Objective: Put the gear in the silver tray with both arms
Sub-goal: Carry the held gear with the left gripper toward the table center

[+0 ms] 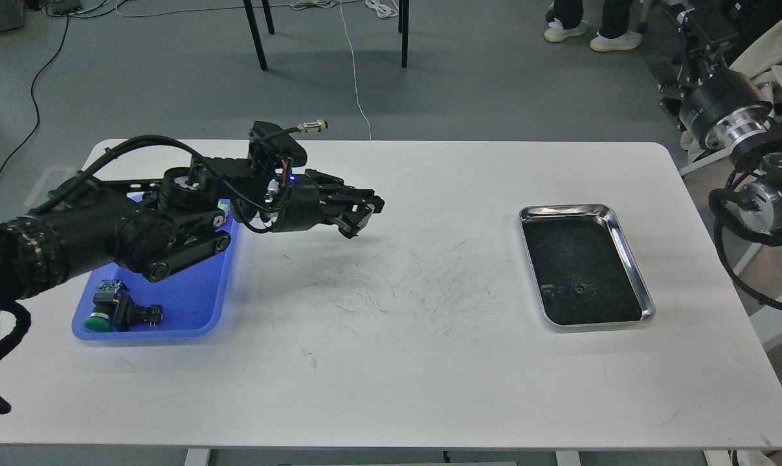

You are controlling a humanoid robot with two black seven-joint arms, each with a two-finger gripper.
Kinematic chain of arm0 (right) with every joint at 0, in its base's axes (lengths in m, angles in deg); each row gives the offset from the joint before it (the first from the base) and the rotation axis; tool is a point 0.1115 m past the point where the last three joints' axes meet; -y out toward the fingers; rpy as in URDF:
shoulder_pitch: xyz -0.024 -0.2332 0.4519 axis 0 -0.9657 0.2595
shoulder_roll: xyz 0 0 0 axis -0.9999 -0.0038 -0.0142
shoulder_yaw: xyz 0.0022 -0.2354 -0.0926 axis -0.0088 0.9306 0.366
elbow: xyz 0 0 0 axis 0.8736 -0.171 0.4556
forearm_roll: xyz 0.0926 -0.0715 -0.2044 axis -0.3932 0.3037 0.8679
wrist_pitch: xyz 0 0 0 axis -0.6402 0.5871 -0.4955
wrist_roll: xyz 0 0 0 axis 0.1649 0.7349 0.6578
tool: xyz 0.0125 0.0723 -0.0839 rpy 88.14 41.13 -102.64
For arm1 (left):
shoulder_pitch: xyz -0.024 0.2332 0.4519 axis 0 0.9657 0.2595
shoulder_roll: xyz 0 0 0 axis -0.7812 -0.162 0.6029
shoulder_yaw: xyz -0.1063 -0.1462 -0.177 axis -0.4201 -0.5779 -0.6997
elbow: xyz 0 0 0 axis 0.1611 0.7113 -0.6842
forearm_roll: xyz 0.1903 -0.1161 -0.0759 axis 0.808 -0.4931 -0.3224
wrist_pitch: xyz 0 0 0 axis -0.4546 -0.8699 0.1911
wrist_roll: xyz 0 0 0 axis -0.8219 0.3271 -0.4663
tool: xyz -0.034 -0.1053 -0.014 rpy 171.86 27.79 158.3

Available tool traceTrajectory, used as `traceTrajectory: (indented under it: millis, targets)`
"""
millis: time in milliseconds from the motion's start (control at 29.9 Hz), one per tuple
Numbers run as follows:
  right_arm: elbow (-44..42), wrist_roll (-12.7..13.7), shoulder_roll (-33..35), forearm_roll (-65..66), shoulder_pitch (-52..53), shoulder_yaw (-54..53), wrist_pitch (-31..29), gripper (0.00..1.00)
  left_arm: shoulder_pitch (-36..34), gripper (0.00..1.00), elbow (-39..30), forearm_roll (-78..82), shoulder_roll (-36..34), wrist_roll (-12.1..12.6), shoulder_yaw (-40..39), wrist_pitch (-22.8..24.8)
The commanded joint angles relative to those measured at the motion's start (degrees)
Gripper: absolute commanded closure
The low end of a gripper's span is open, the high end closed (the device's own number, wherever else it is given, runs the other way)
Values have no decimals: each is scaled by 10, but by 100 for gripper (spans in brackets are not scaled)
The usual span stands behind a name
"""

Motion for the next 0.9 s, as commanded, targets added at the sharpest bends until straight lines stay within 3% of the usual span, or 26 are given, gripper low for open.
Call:
traceTrajectory:
  millis: [0,100,334,869]
  targets:
    - [-1,0,-9,0,0,4,2,8,6,95,17,-1,67,0,6,-1]
    - [-2,1,-9,1,0,4,2,8,21,95,45,-1,107,0,6,-1]
    - [-2,1,-9,2,-1,8,2,8,57,95,82,-7,107,0,5,0]
    - [-18,0,-9,6,-3,10,-3,7,90,95,79,-32,107,0,-5,-24]
